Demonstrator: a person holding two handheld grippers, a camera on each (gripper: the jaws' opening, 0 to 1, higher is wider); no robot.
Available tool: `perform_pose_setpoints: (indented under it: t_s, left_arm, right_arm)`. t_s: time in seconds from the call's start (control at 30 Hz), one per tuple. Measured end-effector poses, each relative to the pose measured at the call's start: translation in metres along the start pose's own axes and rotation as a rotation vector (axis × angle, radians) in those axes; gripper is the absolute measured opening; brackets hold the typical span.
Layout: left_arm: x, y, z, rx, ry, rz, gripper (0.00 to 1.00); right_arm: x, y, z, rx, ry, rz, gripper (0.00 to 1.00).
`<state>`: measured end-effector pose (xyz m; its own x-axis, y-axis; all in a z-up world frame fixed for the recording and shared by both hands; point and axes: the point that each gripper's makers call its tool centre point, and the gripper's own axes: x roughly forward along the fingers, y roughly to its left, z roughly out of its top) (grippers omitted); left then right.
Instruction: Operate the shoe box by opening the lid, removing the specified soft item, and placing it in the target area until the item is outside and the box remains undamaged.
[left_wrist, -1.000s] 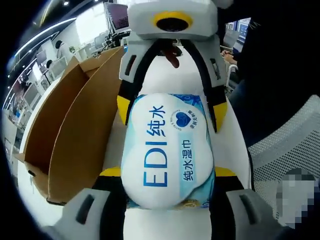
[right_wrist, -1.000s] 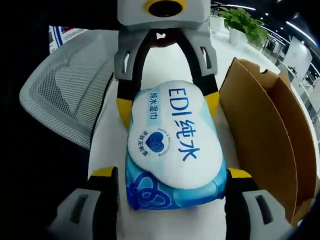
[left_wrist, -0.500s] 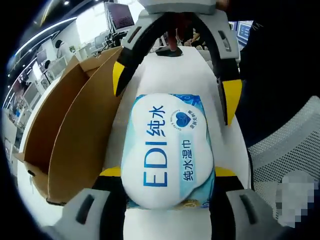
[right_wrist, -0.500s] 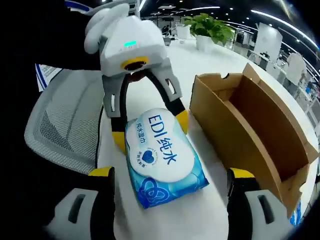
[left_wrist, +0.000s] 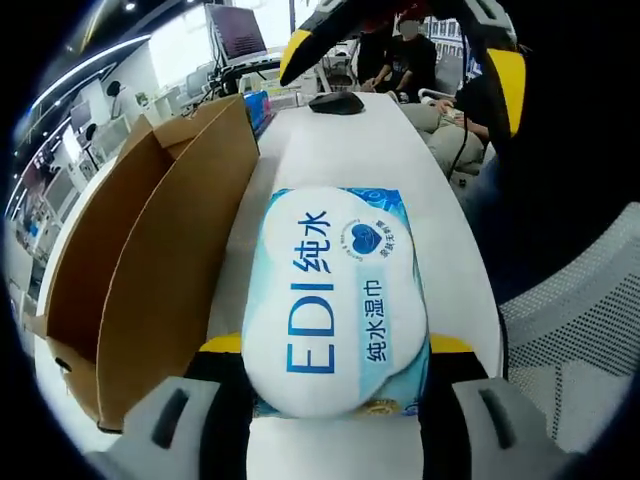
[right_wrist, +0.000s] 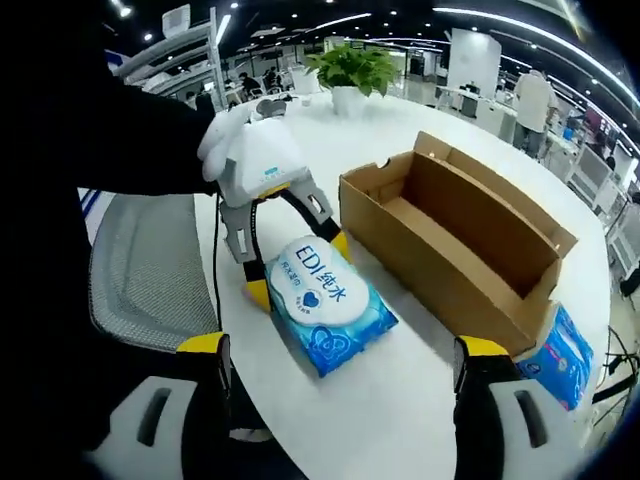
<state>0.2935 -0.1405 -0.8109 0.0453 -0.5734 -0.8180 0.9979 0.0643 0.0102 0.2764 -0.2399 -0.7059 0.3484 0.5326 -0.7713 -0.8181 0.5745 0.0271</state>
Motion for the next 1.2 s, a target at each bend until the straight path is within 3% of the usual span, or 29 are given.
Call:
perform_pose_setpoints:
  t_s: [0.13, 0.43, 0.6, 0.77, 1.2]
  left_arm:
    - [0.003, 0.001, 0.004, 0.002, 0.002, -0.003, 0.67]
    - [0.013, 0.003, 0.017, -0.001, 0.013, -0.007, 0.67]
    - [0.018, 0.004, 0.024, 0.002, 0.026, -0.011, 0.67]
    - [0.023, 0.004, 0.029, 0.003, 0.04, -0.012, 0.67]
    - [0.043, 0.001, 0.057, 0.017, 0.054, -0.02, 0.67]
  right_arm:
    - [-0.025, -0.015, -0.008, 0.081, -0.009, -0.059, 0.92]
    - [-0.075, -0.027, -0.036, 0.155, -0.027, -0.138, 0.92]
    - [-0.09, -0.027, -0.055, 0.203, -0.02, -0.164, 0.91]
    - [-0.105, -0.025, -0.076, 0.304, -0.01, -0.195, 0.89]
    - [-0.146, -0.038, -0.103, 0.346, -0.032, -0.259, 0.91]
